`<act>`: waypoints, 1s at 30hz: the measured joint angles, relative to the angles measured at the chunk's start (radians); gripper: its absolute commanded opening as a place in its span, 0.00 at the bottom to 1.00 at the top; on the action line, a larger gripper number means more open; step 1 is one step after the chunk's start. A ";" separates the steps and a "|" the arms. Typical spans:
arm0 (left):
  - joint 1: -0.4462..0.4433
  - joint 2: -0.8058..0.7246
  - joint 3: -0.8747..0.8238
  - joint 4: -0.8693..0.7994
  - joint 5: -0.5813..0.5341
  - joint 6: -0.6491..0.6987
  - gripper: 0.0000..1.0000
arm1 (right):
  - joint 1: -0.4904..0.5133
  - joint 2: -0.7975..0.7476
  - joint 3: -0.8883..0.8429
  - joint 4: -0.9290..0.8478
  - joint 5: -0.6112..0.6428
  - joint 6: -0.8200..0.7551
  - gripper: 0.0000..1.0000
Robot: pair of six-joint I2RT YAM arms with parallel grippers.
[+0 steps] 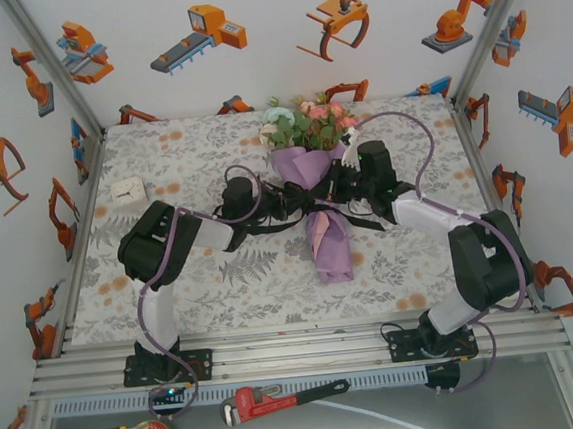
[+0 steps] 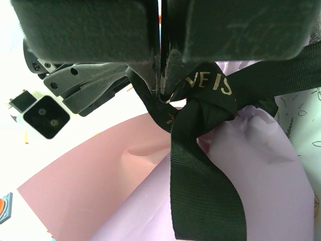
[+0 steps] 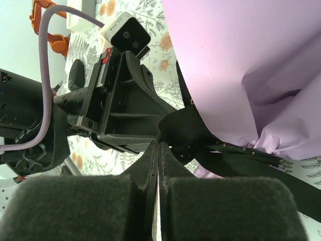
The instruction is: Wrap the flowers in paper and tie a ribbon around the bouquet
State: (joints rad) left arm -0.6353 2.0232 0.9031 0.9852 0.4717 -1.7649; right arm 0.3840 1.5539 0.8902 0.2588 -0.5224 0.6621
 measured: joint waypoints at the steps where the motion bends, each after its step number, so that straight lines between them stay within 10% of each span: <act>1: 0.000 0.000 0.000 0.001 0.000 0.000 0.00 | 0.001 0.004 0.000 0.000 -0.005 0.000 0.05; 30: -0.037 0.076 0.064 0.120 0.017 -0.050 0.00 | 0.022 -0.012 0.104 -0.239 0.017 -0.113 0.24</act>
State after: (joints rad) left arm -0.6727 2.0991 0.9672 1.1049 0.4885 -1.8153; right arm 0.4057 1.5421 0.9943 0.0196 -0.5056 0.5491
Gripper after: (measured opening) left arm 0.008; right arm 0.222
